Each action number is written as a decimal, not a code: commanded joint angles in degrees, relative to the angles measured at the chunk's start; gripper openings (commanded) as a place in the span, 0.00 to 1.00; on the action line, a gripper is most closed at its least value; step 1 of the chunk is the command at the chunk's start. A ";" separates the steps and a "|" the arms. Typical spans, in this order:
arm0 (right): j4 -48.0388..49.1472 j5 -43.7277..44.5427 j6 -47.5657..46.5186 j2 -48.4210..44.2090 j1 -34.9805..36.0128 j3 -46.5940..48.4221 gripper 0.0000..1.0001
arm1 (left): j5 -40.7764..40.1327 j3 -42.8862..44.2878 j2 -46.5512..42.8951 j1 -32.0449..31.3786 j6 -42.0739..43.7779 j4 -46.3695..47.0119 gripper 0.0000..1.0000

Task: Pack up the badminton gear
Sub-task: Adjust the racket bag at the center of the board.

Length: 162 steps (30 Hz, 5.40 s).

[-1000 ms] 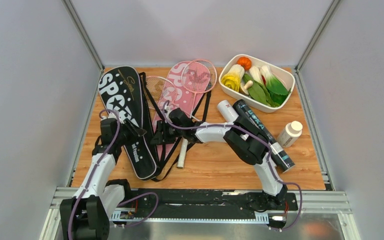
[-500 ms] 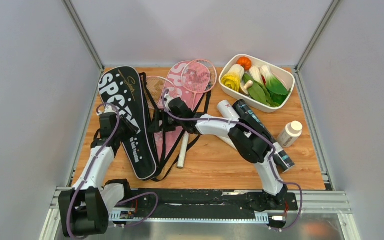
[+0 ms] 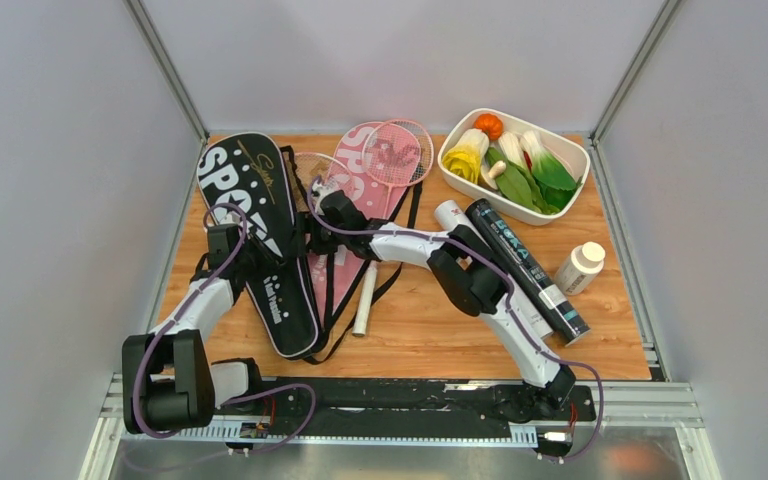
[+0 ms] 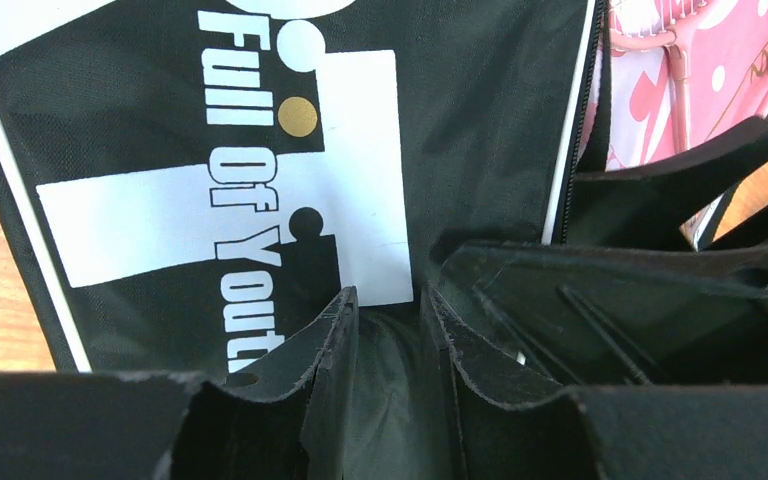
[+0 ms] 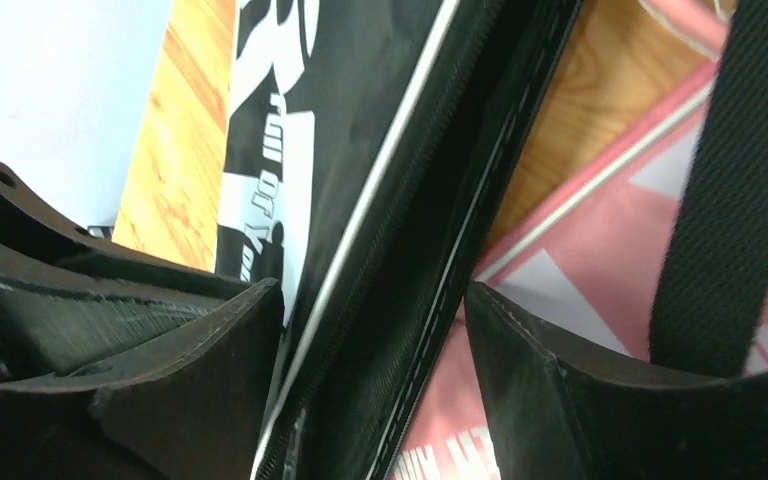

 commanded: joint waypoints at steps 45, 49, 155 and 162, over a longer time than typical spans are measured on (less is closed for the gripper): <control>-14.30 1.66 -17.99 -18.12 0.41 7.69 0.00 | -19.25 21.20 -13.69 0.29 2.92 -14.21 0.44; -25.11 11.80 -32.01 -23.82 3.92 7.78 0.00 | -21.19 25.69 -11.81 0.68 2.42 -17.81 0.44; 18.48 26.88 -60.65 -19.38 18.85 -8.61 0.56 | 1.68 30.21 -4.07 19.49 -33.08 -37.16 0.00; 24.59 19.28 -69.52 -22.58 18.23 -14.04 0.58 | 3.79 30.07 -3.93 20.14 -33.48 -37.78 0.00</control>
